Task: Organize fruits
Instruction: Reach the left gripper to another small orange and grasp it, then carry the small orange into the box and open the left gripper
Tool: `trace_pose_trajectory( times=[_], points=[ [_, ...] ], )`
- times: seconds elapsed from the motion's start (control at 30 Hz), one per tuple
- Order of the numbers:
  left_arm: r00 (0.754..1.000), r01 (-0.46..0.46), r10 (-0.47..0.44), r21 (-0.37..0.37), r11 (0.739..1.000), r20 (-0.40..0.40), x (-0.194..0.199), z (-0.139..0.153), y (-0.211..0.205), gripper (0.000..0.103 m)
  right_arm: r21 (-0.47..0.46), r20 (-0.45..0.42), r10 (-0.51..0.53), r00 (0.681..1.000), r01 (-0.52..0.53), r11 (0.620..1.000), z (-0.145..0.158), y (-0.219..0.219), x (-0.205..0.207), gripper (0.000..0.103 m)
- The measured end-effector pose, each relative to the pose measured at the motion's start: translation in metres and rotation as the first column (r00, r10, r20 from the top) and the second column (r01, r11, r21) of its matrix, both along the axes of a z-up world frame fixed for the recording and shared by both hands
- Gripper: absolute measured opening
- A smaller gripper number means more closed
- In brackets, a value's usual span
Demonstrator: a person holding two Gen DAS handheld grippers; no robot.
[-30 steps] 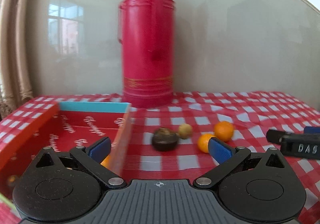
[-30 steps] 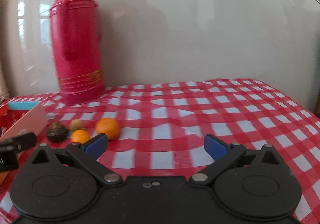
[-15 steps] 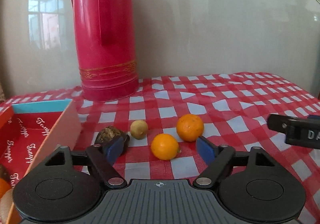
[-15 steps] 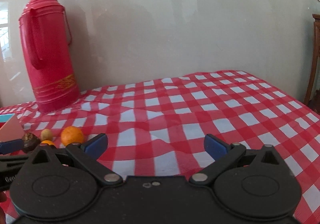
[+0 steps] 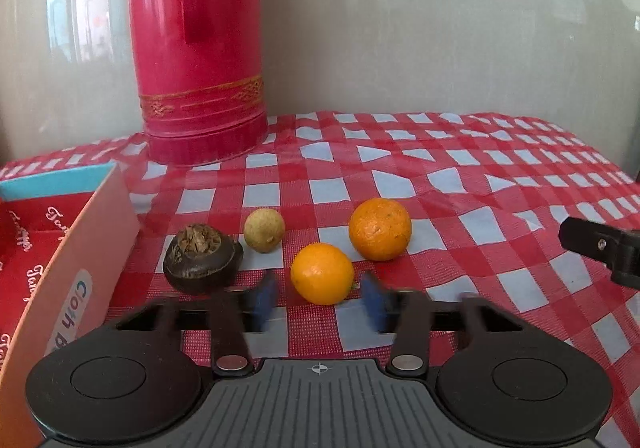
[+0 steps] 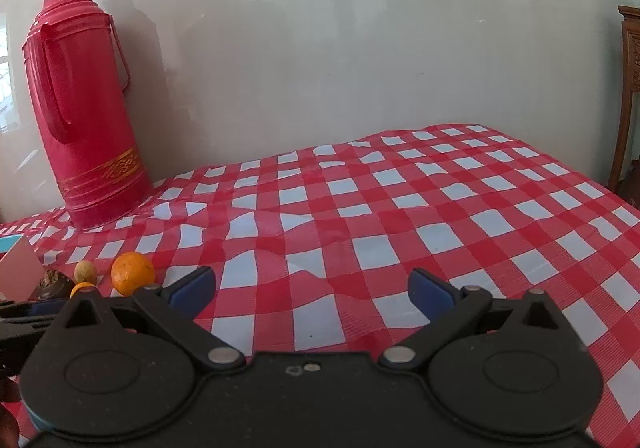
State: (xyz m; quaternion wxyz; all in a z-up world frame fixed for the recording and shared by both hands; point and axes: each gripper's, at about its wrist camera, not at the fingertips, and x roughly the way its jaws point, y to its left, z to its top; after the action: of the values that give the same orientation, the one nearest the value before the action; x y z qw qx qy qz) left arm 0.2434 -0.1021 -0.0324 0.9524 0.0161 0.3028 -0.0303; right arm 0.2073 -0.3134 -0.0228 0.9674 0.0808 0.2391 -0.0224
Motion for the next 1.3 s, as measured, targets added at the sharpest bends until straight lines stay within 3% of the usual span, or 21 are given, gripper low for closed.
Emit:
trace_pose_trajectory(
  times=[0.17, 0.43, 0.7, 0.83, 1.0, 1.03, 1.1, 1.3],
  points=[
    [0.999, -0.003, 0.003, 0.002, 1.000, 0.049, -0.008, 0.004, 0.000, 0.036, 0.002, -0.003, -0.003, 1.000, 0.003, 1.000, 0.000, 0.000, 0.000, 0.097],
    [0.993, 0.011, -0.020, 0.074, 0.997, 0.114, -0.042, 0.021, 0.008, 0.033, 0.034, -0.010, 0.031, 0.999, -0.031, 0.999, 0.002, 0.013, 0.007, 0.097],
    [0.994, -0.021, 0.013, 0.079, 0.997, 0.107, -0.060, 0.025, 0.026, 0.031, 0.042, 0.012, 0.063, 0.998, -0.063, 0.997, 0.008, 0.025, -0.005, 0.097],
    [0.996, 0.007, -0.011, 0.046, 0.999, 0.091, -0.054, 0.021, 0.020, 0.046, 0.028, 0.015, 0.036, 0.999, -0.036, 0.999, 0.009, 0.019, -0.007, 0.097],
    [0.998, 0.046, -0.048, 0.038, 0.998, 0.047, -0.044, 0.009, 0.009, 0.048, 0.044, 0.011, 0.009, 1.000, -0.009, 0.999, 0.007, 0.010, -0.003, 0.097],
    [0.998, 0.054, -0.055, 0.035, 0.998, 0.024, -0.041, 0.005, 0.009, 0.047, 0.041, 0.010, 0.010, 1.000, -0.011, 0.999, 0.007, 0.010, -0.002, 0.097],
    [0.998, 0.058, -0.059, 0.021, 0.998, 0.011, -0.036, 0.003, 0.007, 0.032, 0.041, 0.011, 0.018, 1.000, -0.019, 0.999, 0.007, 0.011, -0.001, 0.097],
    [0.998, 0.031, -0.034, 0.054, 0.998, 0.045, -0.042, 0.008, 0.010, 0.032, 0.060, 0.014, 0.035, 0.999, -0.036, 0.998, 0.008, 0.014, 0.000, 0.097]
  ],
)
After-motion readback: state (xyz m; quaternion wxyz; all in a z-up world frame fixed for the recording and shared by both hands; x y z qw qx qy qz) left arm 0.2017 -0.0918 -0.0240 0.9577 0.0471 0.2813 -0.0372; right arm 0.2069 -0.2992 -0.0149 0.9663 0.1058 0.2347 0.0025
